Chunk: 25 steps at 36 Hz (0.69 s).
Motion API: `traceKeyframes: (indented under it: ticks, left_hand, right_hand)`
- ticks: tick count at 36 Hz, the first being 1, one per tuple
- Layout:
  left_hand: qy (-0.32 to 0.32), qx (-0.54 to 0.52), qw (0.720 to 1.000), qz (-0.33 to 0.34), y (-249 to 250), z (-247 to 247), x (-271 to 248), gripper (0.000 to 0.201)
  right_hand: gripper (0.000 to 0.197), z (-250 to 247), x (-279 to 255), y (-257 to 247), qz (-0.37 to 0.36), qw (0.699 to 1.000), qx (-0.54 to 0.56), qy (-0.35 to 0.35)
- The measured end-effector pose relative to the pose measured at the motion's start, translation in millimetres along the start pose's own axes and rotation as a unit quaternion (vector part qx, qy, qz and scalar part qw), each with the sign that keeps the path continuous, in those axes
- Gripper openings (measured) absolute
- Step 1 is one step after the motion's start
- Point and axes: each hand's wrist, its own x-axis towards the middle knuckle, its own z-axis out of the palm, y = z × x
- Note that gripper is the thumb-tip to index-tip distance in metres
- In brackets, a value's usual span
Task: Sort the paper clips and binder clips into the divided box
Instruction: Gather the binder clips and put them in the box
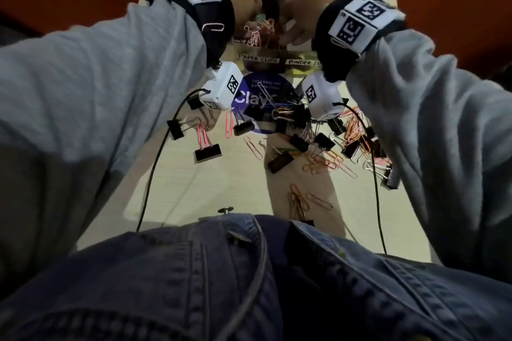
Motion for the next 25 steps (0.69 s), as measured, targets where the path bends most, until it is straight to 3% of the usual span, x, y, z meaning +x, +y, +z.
traceKeyframes:
  ticks: [4,6,9,11,16,21,25]
  left_hand:
    - [0.034,-0.096,0.994,0.036,-11,-5,-25,0.039]
    - [0.061,-0.082,0.993,0.059,-19,-10,-43,0.038]
    - [0.067,0.027,0.992,0.1,-38,-20,-72,0.028]
    - [0.018,0.131,0.986,0.105,-53,-24,-92,0.022]
    - [-0.118,0.355,0.92,0.117,-93,-5,-126,0.027]
    - [-0.113,0.403,0.895,0.158,-113,13,-137,0.034]
    - [-0.112,0.428,0.875,0.195,-103,19,-128,0.012]
  right_hand:
    - [0.014,-12,-32,17,-0.037,0.995,0.052,0.07]
    - [0.015,-21,-57,31,-0.046,0.994,0.046,0.083]
    - [0.013,-32,-91,60,-0.067,0.997,-0.012,0.04]
    - [0.012,-32,-115,79,-0.069,0.994,-0.087,-0.008]
    - [0.01,-8,-173,125,-0.031,0.962,-0.249,-0.111]
    - [0.038,21,-197,153,-0.019,0.928,-0.357,-0.106]
    - [0.027,32,-192,154,-0.043,0.94,-0.331,-0.075]
